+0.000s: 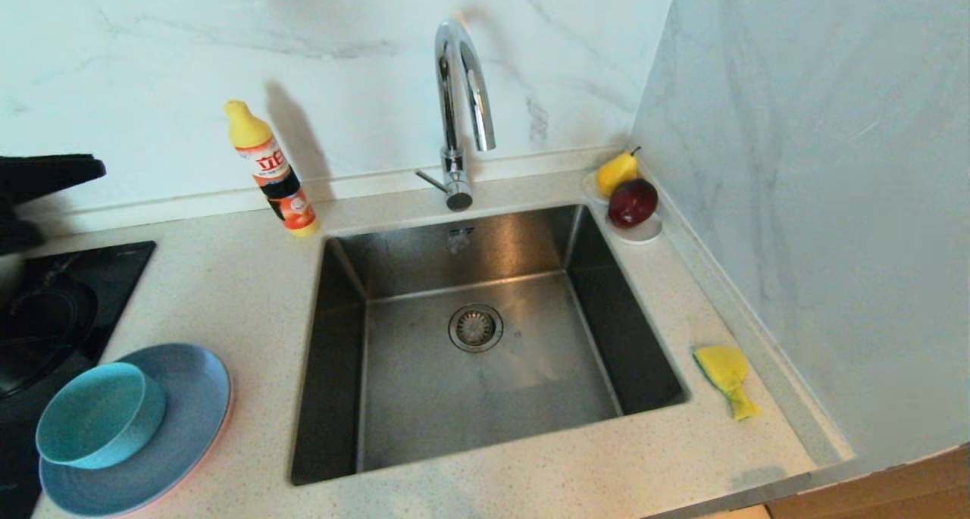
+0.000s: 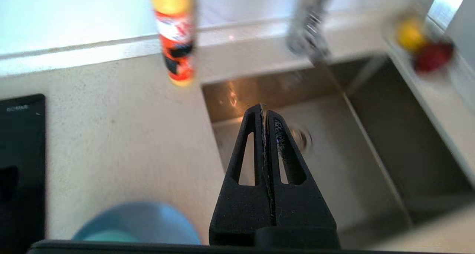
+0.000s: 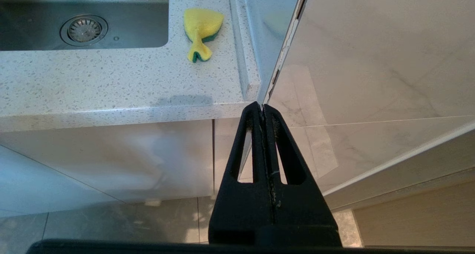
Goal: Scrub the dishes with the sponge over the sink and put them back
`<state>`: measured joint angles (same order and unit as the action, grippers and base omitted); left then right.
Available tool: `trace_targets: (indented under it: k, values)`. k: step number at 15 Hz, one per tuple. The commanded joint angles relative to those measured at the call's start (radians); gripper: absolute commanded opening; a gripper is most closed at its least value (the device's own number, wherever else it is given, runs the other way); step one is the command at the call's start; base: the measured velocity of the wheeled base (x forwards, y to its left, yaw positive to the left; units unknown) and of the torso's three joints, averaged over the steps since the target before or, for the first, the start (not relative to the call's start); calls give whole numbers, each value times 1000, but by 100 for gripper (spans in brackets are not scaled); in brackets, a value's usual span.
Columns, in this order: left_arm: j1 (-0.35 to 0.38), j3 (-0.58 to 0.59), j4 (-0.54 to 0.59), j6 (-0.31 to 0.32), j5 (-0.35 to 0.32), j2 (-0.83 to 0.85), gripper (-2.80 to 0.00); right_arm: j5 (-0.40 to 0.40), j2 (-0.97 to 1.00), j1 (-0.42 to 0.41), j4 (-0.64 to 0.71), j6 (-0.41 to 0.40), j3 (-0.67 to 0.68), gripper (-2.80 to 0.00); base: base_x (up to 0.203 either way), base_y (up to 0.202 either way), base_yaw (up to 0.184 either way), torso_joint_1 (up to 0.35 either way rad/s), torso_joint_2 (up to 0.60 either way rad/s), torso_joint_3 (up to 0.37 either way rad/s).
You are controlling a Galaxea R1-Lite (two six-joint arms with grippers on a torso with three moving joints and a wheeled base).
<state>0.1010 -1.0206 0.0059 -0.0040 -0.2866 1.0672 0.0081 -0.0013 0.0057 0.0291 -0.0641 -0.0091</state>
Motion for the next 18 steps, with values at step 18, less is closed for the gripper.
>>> trace_targets:
  k: [18]
  values:
    - [-83, 995, 79, 90, 276, -1066, -280, 0, 0, 0, 0, -3, 1, -280, 0, 0, 0, 0, 0, 0]
